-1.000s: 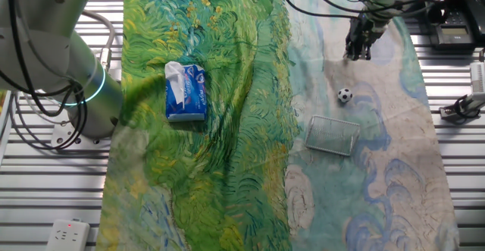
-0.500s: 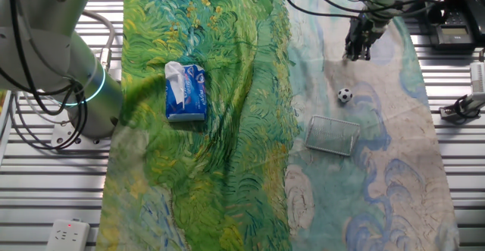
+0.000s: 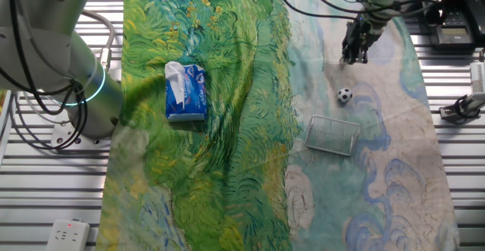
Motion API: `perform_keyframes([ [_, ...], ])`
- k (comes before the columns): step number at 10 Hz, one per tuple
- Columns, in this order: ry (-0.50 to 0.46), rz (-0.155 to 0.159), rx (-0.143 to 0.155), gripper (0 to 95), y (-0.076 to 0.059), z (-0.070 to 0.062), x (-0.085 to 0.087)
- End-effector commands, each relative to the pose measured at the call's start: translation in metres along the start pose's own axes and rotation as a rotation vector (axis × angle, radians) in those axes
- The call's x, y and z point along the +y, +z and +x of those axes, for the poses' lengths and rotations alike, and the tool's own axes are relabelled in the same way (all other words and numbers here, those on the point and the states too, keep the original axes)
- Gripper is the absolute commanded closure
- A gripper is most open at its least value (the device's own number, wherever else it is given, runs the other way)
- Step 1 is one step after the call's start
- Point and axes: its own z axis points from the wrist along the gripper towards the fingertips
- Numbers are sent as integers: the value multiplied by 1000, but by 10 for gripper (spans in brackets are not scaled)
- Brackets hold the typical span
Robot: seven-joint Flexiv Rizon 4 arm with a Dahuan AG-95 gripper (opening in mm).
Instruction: Push the soccer ball into the goal
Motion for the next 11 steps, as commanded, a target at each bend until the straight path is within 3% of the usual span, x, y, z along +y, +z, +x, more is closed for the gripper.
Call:
perform_keyframes([
  [1,-21,-2,10,950,-1,4,-16],
  [4,-28,-8,-13,950,11,11,-25],
  [7,-53,-6,-3,950,8,16,-46],
  [9,-91,-6,0,950,7,24,-73],
  [11,-170,-1,6,950,4,43,-120],
])
